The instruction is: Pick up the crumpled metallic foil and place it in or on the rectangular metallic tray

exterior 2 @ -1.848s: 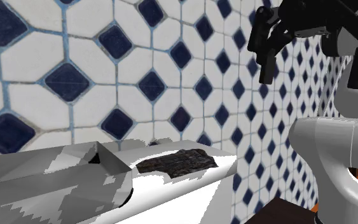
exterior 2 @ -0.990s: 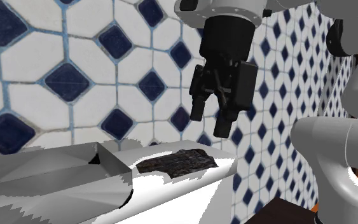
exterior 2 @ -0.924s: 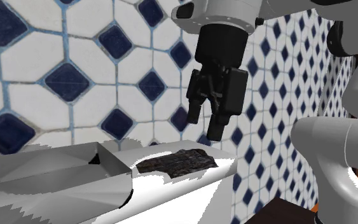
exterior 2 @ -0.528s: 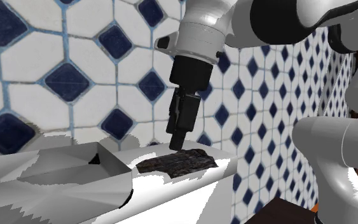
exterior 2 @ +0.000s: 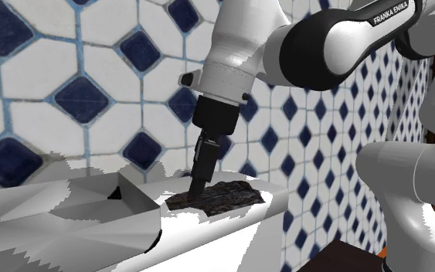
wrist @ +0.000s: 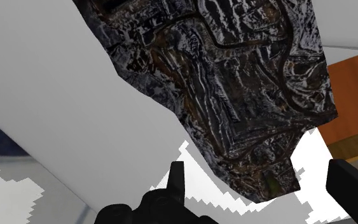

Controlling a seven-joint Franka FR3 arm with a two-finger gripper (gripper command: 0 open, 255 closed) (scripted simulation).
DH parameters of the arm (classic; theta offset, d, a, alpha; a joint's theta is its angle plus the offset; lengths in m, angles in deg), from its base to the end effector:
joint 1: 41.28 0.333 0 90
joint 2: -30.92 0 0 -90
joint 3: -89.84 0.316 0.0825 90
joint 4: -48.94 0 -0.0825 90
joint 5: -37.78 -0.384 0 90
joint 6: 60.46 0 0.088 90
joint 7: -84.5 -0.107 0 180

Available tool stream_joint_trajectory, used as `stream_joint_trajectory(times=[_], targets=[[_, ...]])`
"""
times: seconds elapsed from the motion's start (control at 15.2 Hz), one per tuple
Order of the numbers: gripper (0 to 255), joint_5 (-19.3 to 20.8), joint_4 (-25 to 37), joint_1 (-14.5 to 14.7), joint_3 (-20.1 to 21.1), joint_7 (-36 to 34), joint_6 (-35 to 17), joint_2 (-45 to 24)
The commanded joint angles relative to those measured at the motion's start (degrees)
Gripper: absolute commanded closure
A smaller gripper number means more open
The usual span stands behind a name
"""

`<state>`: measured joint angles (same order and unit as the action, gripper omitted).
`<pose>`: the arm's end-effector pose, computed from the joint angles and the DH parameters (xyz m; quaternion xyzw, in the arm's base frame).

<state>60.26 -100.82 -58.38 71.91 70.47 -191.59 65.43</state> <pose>0.3133 -0.2332 0.4612 0.9430 -0.2952 0.1198 0.0960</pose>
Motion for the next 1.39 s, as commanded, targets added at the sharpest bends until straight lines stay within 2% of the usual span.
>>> stream_joint_trajectory(times=[0.0,0.53,0.59,1.19,1.32], targets=[[0,0.4,-0.8,-0.1,-0.5,-0.1,-2.0,-1.2],[0,0.5,-0.9,-0.2,-0.6,-0.2,-2.6,-1.5],[255,0.5,-0.9,-0.2,-0.6,-0.2,-2.6,-1.5],[255,0.5,-0.9,-0.2,-0.6,-0.2,-2.6,-1.5],[255,0.1,0.2,0.0,-0.4,0.2,-0.8,-0.9]])
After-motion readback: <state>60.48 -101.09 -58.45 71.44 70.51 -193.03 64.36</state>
